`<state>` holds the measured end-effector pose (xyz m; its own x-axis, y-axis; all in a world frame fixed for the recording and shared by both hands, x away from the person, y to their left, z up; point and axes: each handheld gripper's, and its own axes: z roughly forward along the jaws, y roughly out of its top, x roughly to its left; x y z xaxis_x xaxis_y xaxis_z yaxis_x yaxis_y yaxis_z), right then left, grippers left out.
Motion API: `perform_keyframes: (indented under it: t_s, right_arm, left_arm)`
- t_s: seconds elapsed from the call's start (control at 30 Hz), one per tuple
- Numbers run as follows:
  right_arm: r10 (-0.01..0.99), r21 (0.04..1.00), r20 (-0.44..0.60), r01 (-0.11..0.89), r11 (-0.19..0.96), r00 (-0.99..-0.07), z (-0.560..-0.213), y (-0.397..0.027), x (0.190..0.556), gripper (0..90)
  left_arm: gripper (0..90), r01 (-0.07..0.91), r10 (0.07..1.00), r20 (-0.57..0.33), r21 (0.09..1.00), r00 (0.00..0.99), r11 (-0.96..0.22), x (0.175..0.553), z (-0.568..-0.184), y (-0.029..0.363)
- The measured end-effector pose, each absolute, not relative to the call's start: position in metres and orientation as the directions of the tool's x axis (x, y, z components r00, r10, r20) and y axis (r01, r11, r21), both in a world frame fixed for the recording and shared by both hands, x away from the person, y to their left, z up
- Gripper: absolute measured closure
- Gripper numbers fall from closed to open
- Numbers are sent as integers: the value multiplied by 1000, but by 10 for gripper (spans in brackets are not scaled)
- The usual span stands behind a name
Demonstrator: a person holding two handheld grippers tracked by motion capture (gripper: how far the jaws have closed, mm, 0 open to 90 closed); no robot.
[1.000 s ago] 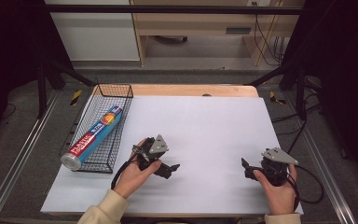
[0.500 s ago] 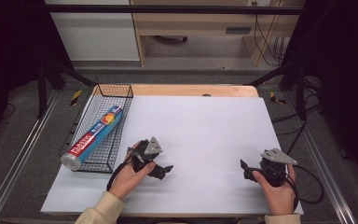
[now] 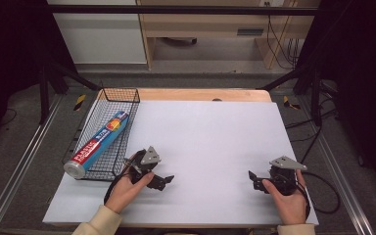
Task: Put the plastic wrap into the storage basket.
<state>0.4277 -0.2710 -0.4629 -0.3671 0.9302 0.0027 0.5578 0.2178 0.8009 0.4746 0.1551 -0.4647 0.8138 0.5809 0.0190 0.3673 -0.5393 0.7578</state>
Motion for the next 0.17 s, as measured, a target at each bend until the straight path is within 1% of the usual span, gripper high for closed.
perform_keyframes:
  t_s: [0.07,0.17]
  right_arm:
    - [931,797,12,565,212,-365,-465,-273,429,56]
    - [933,791,25,577,202,-360,-470,-276,434,80]
  left_arm:
    - [37,372,589,10,766,808,-524,473,-466,158]
    - [38,366,585,18,765,811,-530,468,-466,160]
